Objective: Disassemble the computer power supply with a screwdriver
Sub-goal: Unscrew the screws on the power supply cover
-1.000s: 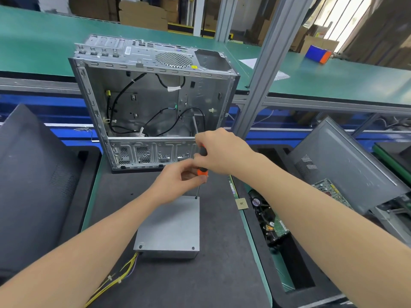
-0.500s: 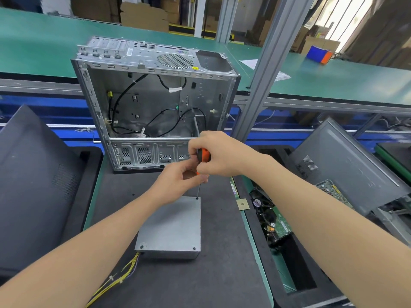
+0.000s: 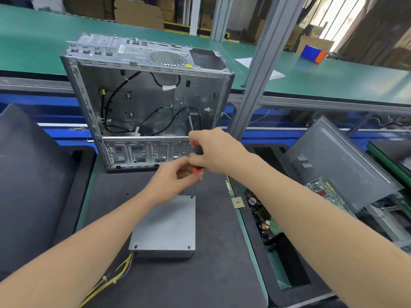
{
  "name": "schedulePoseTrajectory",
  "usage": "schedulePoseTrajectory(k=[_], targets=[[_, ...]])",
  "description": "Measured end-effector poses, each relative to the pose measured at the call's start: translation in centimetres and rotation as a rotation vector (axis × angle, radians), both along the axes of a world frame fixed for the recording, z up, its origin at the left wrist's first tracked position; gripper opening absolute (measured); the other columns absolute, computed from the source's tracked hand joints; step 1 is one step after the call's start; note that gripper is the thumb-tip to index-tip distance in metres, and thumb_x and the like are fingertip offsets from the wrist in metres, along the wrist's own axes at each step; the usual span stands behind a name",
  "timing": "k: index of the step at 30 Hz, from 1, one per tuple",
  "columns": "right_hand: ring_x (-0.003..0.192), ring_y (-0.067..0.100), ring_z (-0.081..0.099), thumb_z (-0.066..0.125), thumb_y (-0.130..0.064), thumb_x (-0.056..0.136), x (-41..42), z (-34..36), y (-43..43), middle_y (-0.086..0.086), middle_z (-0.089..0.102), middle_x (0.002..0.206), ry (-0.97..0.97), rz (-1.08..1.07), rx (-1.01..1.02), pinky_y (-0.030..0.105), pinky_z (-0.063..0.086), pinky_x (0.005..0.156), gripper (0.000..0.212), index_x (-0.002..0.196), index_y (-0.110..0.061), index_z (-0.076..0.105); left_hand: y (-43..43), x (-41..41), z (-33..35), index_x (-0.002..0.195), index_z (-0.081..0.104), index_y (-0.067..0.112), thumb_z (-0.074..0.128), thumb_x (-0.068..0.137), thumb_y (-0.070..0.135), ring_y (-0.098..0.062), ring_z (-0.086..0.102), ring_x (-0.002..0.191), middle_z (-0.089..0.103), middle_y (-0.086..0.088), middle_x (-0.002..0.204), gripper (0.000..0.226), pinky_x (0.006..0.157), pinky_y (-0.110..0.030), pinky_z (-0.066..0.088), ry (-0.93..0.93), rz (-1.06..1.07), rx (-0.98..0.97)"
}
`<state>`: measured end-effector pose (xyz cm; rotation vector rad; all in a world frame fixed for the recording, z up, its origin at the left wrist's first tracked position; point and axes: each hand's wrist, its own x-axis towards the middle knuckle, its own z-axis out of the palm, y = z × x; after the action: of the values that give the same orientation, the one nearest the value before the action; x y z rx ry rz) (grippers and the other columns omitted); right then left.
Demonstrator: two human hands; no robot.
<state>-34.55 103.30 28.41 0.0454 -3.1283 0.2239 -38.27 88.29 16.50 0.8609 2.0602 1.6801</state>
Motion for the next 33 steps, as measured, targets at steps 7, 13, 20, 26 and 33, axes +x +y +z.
schedulePoseTrajectory(k=[7, 13, 20, 26, 33], targets=[[0.079, 0.007, 0.050, 0.072, -0.016, 0.077, 0.1, 0.8, 0.5, -0.008, 0.056, 0.083, -0.072, 0.181, -0.113, 0.031, 0.047, 0.068, 0.018, 0.091, -0.019, 0.062, -0.2, -0.5, 0.0, 0.117, 0.072, 0.017, 0.071, 0.100, 0.016, -0.020, 0.076, 0.104, 0.080, -0.002, 0.104, 0.017, 0.105, -0.050, 0.053, 0.000, -0.035, -0.036], [0.080, -0.003, 0.044, 0.073, -0.019, 0.078, 0.2, 1.2, 0.4, -0.009, 0.053, 0.086, -0.108, 0.229, -0.102, 0.020, 0.038, 0.063, 0.018, 0.094, -0.021, 0.065, -0.2, -0.4, -0.1, 0.112, 0.072, 0.020, 0.074, 0.098, 0.020, -0.013, 0.076, 0.101, 0.081, 0.004, 0.099, 0.014, 0.102, -0.049, 0.055, 0.015, -0.036, -0.046], [0.063, 0.024, 0.046, 0.050, -0.069, 0.091, 0.5, 0.6, -1.0, -0.002, 0.042, 0.069, 0.138, -0.049, 0.326, 0.029, 0.022, 0.049, 0.050, 0.086, -0.020, 0.048, 0.1, -0.5, -0.2, 0.106, 0.074, 0.019, 0.076, 0.097, 0.024, -0.013, 0.077, 0.098, 0.081, 0.006, 0.096, 0.012, 0.098, -0.056, 0.055, 0.004, -0.023, -0.061], [0.079, 0.031, 0.059, 0.064, -0.041, 0.092, -0.3, 0.8, -0.7, 0.002, 0.056, 0.090, -0.032, -0.019, 0.121, 0.027, 0.029, 0.050, 0.026, 0.100, -0.017, 0.059, 0.0, -0.5, -0.3, 0.109, 0.073, 0.028, 0.078, 0.095, 0.022, -0.019, 0.077, 0.100, 0.079, -0.001, 0.099, 0.017, 0.101, -0.053, 0.055, -0.010, -0.017, -0.028], [0.074, 0.016, 0.056, 0.074, -0.015, 0.076, -0.1, 1.6, -0.1, -0.009, 0.061, 0.078, -0.158, 0.134, -0.095, 0.037, 0.054, 0.065, 0.018, 0.089, -0.022, 0.064, -0.5, -1.1, 0.0, 0.117, 0.073, 0.024, 0.076, 0.096, 0.022, -0.014, 0.076, 0.104, 0.081, 0.004, 0.104, 0.022, 0.104, -0.038, 0.055, -0.003, -0.071, -0.025]])
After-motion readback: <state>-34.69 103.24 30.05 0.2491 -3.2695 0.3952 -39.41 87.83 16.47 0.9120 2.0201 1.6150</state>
